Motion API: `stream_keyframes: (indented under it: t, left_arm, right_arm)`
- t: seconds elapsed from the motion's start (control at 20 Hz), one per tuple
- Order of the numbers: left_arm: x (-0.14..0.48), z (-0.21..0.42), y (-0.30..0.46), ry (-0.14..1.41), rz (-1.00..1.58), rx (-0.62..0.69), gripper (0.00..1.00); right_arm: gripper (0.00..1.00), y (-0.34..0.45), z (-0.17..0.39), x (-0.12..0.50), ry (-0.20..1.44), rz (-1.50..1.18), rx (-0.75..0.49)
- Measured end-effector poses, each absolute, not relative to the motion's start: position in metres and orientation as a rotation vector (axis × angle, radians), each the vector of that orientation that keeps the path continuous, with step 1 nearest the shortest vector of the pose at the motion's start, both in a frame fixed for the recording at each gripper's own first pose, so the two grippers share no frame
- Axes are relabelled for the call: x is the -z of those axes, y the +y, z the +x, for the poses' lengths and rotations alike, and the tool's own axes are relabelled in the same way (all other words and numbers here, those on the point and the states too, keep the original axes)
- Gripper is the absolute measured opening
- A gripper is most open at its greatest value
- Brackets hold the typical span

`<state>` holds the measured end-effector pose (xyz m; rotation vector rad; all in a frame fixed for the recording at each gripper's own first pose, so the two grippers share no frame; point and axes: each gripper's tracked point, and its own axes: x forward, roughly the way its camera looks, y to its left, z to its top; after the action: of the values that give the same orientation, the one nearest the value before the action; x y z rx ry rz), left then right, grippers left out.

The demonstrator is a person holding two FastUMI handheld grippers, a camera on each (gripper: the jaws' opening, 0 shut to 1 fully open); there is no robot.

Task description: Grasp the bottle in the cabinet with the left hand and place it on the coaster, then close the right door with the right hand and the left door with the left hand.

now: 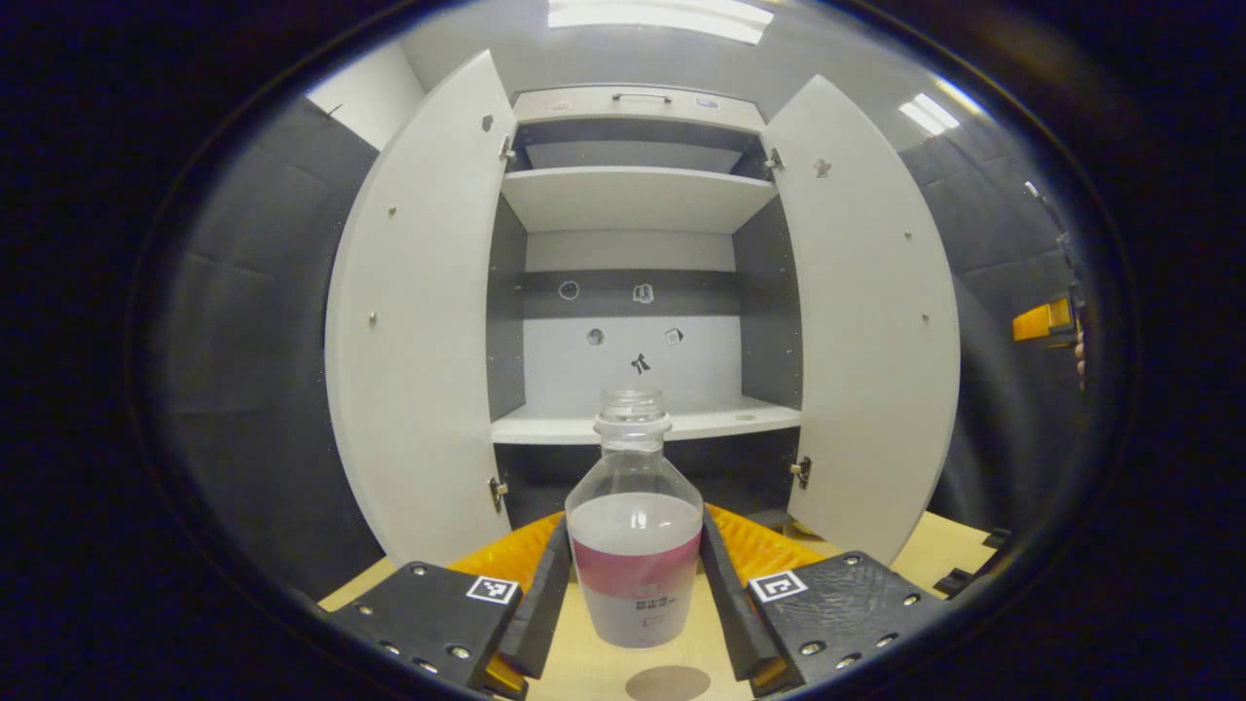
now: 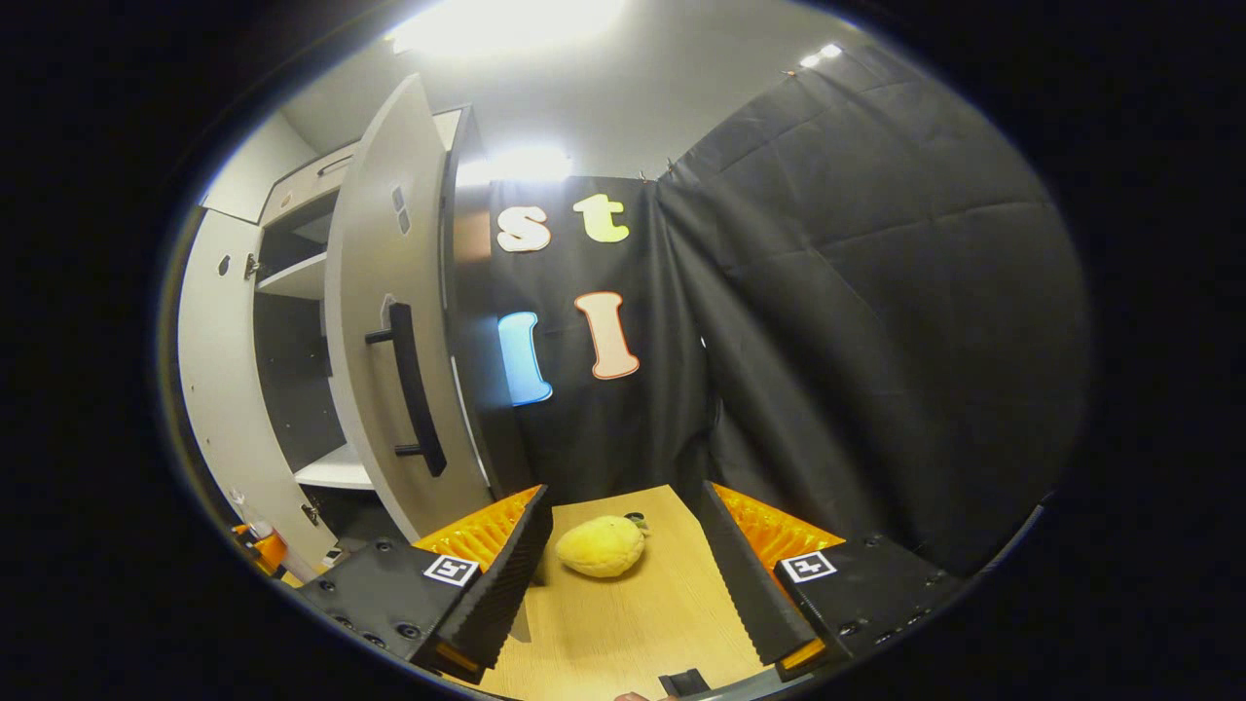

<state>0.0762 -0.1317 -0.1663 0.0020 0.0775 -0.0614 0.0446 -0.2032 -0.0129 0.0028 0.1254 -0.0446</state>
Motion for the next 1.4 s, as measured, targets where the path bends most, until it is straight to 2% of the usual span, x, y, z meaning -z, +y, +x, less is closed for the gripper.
stream_keyframes:
  t: [0.05,0.1,0.15,0.2,0.4,0.45,0.5,0.55,0.6,0.65,0.7,1.15,1.2,1.25,1.3,1.35,1.4]
  left_arm:
    - [0.185,0.077,-0.133,0.088,-0.001,0.066,0.71]
    - [0.203,0.077,-0.132,0.1,-0.002,0.058,0.71]
    - [0.22,0.078,-0.13,0.109,-0.01,0.048,0.71]
    - [0.238,0.076,-0.13,0.119,-0.023,0.036,0.71]
    - [0.305,0.077,-0.125,0.194,-0.082,-0.027,0.71]
    - [0.316,0.079,-0.126,0.214,-0.082,-0.035,0.71]
    - [0.327,0.079,-0.128,0.229,-0.079,-0.034,0.71]
    - [0.333,0.081,-0.131,0.241,-0.075,-0.031,0.71]
    - [0.336,0.082,-0.137,0.243,-0.069,-0.025,0.71]
    - [0.337,0.083,-0.139,0.242,-0.065,-0.021,0.71]
    - [0.34,0.084,-0.14,0.243,-0.059,-0.015,0.71]
    - [0.368,0.076,-0.17,0.277,0.03,0.05,0.72]
    - [0.368,0.073,-0.173,0.279,0.034,0.057,0.72]
    - [0.367,0.07,-0.175,0.284,0.031,0.064,0.73]
    - [0.365,0.068,-0.178,0.283,0.029,0.074,0.77]
    - [0.359,0.065,-0.18,0.277,0.037,0.077,1.0]
    - [0.354,0.061,-0.182,0.272,0.046,0.085,0.89]
  right_arm:
    - [0.96,-0.2,0.044,0.016,0.147,0.007,0.037]
    - [0.97,-0.198,0.043,0.017,0.161,0.007,0.037]
    - [0.92,-0.198,0.041,0.016,0.171,0.003,0.04]
    - [0.97,-0.196,0.041,0.014,0.174,-0.005,0.042]
    - [0.97,-0.194,0.037,0.027,0.217,-0.035,0.058]
    - [0.92,-0.193,0.037,0.034,0.242,-0.022,0.063]
    - [0.97,-0.192,0.036,0.044,0.276,0.002,0.068]
    - [0.97,-0.192,0.035,0.053,0.306,0.029,0.076]
    - [0.92,-0.192,0.036,0.058,0.328,0.051,0.084]
    - [0.92,-0.192,0.035,0.062,0.347,0.064,0.091]
    - [0.97,-0.192,0.035,0.067,0.363,0.066,0.097]
    - [0.97,-0.209,0.026,0.08,0.41,0.065,0.151]
    - [0.92,-0.208,0.026,0.081,0.414,0.061,0.147]
    - [0.97,-0.207,0.025,0.081,0.417,0.057,0.143]
    - [0.92,-0.207,0.023,0.081,0.418,0.051,0.142]
    - [0.92,-0.208,0.021,0.081,0.417,0.046,0.144]
    - [0.92,-0.211,0.02,0.082,0.417,0.044,0.147]
